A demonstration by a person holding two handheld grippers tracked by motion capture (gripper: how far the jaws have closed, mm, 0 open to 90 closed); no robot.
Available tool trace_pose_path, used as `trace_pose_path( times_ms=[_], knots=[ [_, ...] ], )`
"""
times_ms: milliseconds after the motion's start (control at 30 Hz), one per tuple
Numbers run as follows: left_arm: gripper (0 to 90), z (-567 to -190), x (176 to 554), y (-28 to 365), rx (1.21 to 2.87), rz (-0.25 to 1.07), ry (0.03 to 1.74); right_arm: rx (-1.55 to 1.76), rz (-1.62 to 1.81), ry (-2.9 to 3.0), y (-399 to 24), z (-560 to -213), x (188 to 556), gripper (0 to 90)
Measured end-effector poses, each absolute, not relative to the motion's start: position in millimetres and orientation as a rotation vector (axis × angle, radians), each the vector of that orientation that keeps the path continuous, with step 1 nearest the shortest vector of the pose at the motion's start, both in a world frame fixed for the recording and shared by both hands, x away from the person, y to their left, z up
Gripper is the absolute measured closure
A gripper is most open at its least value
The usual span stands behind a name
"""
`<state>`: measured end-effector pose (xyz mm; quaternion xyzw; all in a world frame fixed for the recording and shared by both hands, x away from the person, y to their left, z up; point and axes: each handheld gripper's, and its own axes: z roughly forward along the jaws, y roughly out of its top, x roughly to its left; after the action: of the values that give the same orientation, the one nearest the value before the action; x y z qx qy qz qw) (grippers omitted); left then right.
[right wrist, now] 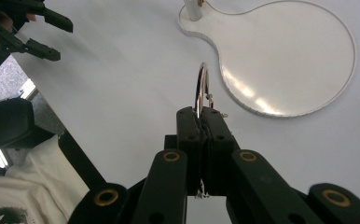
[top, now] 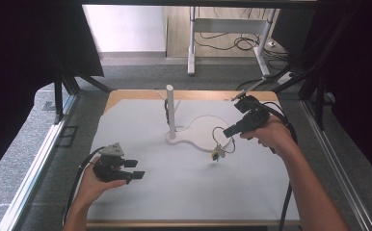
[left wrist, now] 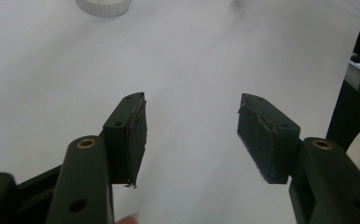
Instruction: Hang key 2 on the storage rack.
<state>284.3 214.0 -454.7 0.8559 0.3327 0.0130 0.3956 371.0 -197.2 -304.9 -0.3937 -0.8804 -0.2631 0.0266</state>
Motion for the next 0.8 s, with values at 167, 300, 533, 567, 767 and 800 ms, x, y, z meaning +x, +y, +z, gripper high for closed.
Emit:
trace_pose_path(
  times_ms=[167, 300, 533, 567, 767, 800],
  knots=[
    [42.9, -455, 284, 214, 2.17, 0.032, 0.843, -1.219, -0.819, -2.717, -195, -302, 375, 88.2],
    [42.9, -455, 285, 214, 2.17, 0.031, 0.841, -1.216, -0.819, -2.711, -194, -301, 378, 88.2],
    [43.0, -454, 284, 213, 2.174, 0.031, 0.836, -1.225, -0.819, -2.711, -192, -299, 383, 88.1],
    [43.1, -454, 284, 213, 2.175, 0.031, 0.837, -1.227, -0.82, -2.71, -191, -299, 384, 88.2],
    [43.1, -454, 284, 213, 2.172, 0.032, 0.835, -1.235, -0.821, -2.713, -189, -295, 389, 88.2],
    [43.1, -454, 284, 213, 2.171, 0.032, 0.834, -1.231, -0.823, -2.713, -188, -295, 390, 88.2]
  ],
)
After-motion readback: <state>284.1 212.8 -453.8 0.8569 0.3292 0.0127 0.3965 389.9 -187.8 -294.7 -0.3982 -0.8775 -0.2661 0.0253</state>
